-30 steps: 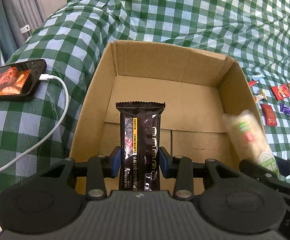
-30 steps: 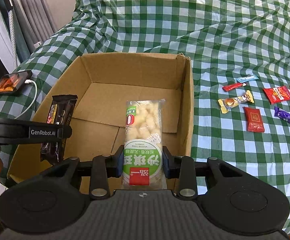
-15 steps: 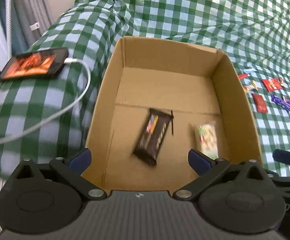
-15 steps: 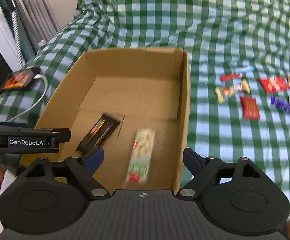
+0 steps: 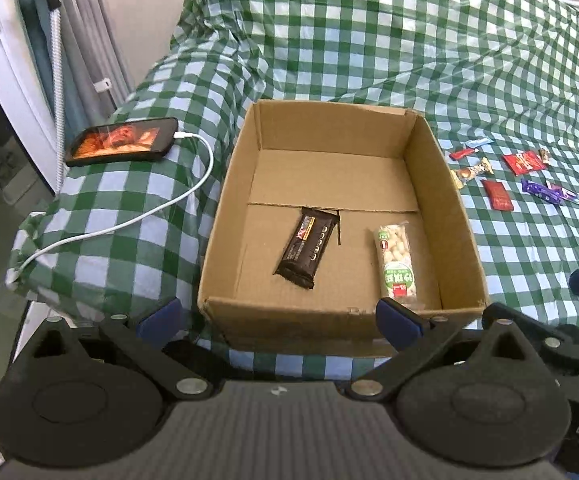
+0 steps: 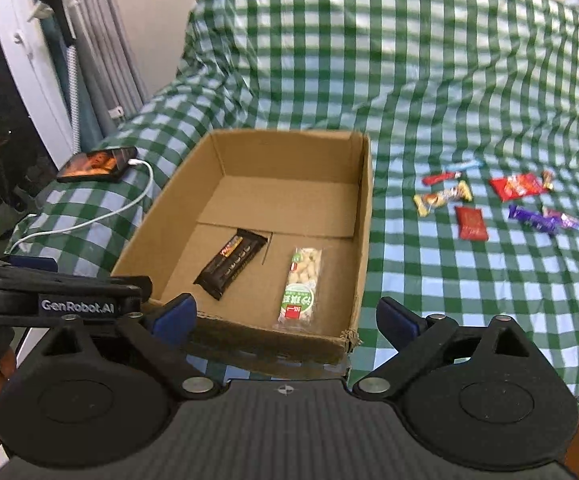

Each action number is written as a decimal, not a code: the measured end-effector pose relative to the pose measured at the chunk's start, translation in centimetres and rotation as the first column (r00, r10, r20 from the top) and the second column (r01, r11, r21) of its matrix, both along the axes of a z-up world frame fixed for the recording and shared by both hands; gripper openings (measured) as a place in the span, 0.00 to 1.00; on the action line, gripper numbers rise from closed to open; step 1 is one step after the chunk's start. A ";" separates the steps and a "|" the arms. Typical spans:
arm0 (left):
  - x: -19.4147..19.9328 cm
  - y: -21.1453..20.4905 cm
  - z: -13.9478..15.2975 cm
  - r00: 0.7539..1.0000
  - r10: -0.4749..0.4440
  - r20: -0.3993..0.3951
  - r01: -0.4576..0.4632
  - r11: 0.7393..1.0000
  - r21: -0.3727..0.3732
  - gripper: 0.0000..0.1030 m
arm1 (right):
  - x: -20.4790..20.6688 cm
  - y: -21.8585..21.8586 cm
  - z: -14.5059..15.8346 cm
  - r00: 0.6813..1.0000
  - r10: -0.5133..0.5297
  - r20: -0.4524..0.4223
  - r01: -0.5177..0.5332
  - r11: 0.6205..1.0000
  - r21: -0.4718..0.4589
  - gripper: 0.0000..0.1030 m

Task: Organize snacks
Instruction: 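Withdraw both tools above the box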

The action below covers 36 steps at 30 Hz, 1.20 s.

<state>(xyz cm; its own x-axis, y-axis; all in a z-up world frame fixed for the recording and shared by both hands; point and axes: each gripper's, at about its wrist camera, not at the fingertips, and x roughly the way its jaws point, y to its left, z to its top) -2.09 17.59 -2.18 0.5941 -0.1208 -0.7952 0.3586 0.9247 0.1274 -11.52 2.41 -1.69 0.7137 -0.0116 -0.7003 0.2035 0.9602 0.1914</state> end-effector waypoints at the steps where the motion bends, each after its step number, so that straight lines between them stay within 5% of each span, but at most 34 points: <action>1: -0.5 0.1 0.2 1.000 0.003 0.013 -0.003 1.000 0.003 1.00 | -0.6 -0.1 0.2 1.000 0.002 0.011 -0.002 1.000 -0.011 0.95; 19: -5.1 1.9 2.3 0.995 0.013 0.096 -0.013 1.000 0.001 1.00 | -5.6 1.2 2.6 0.994 0.029 0.101 -0.022 0.997 -0.068 0.97; 36: -4.9 1.7 2.0 0.997 0.003 0.083 -0.004 1.000 0.014 1.00 | -5.9 1.2 2.7 0.996 0.019 0.090 -0.014 0.998 -0.057 0.98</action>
<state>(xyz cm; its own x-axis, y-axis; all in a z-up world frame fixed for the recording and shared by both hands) -7.02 19.34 -0.21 0.6582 -0.1075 -0.7451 0.3428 0.9240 0.1695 -17.44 3.58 0.97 0.7746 -0.0370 -0.6314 0.1720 0.9730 0.1541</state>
